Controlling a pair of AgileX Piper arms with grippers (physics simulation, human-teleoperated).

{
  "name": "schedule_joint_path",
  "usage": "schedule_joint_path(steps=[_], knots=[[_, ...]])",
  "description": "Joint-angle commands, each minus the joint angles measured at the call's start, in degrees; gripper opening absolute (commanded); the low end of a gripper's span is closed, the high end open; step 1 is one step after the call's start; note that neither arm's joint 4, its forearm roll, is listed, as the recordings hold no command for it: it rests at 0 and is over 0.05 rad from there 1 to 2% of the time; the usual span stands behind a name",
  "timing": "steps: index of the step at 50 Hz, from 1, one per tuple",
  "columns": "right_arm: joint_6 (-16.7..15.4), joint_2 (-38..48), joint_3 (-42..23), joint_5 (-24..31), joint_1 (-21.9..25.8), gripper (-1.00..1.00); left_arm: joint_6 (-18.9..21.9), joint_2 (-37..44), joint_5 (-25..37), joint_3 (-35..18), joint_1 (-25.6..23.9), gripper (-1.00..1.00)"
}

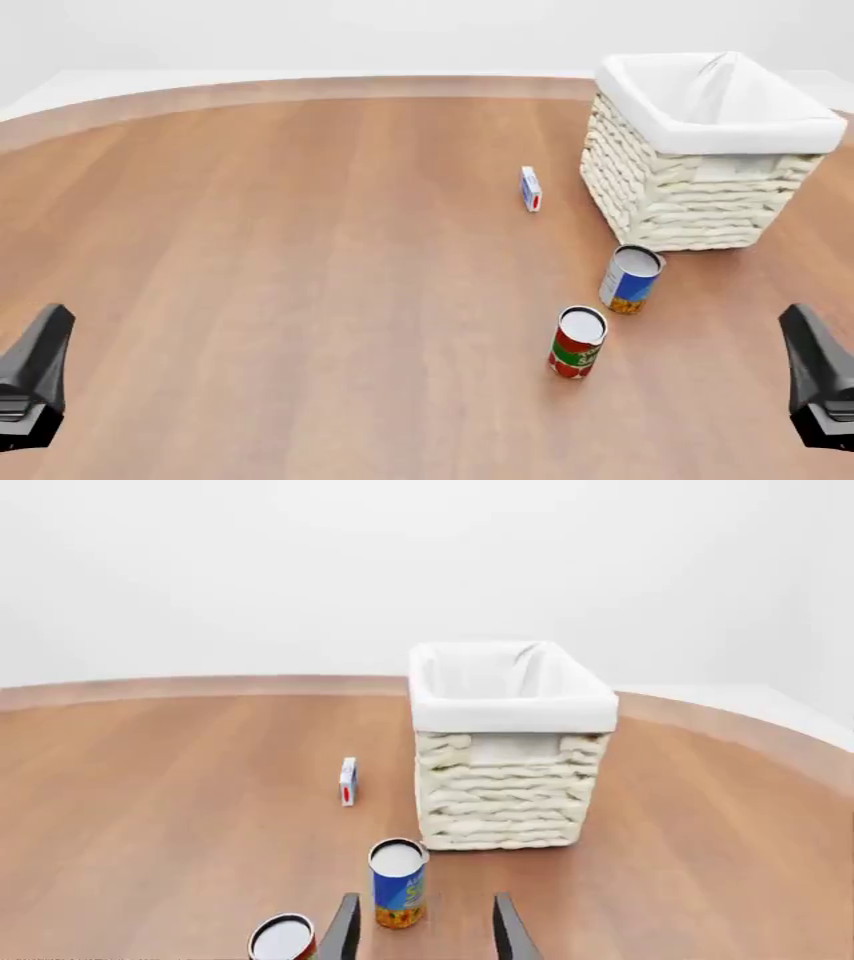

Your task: Pick up the alphabet soup and the cream cheese box, and put them in the basket.

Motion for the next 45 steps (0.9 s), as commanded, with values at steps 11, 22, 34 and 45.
schedule_joint_path(steps=[11, 22, 34, 45], knots=[[-2.37, 2.17, -0.47, -0.78, 0.28, 1.00, 0.00, 0.00, 0.00, 0.00, 0.00, 1.00], [-4.19, 7.77, -0.68, -4.78, 1.69, 1.00, 0.00, 0.00, 0.00, 0.00, 0.00, 1.00], [-5.34, 19.64, -0.77, -14.62, 2.64, 1.00, 0.00, 0.00, 0.00, 0.00, 0.00, 1.00], [-6.01, 27.22, -1.63, -18.91, 3.48, 1.00, 0.00, 0.00, 0.00, 0.00, 0.00, 1.00]])
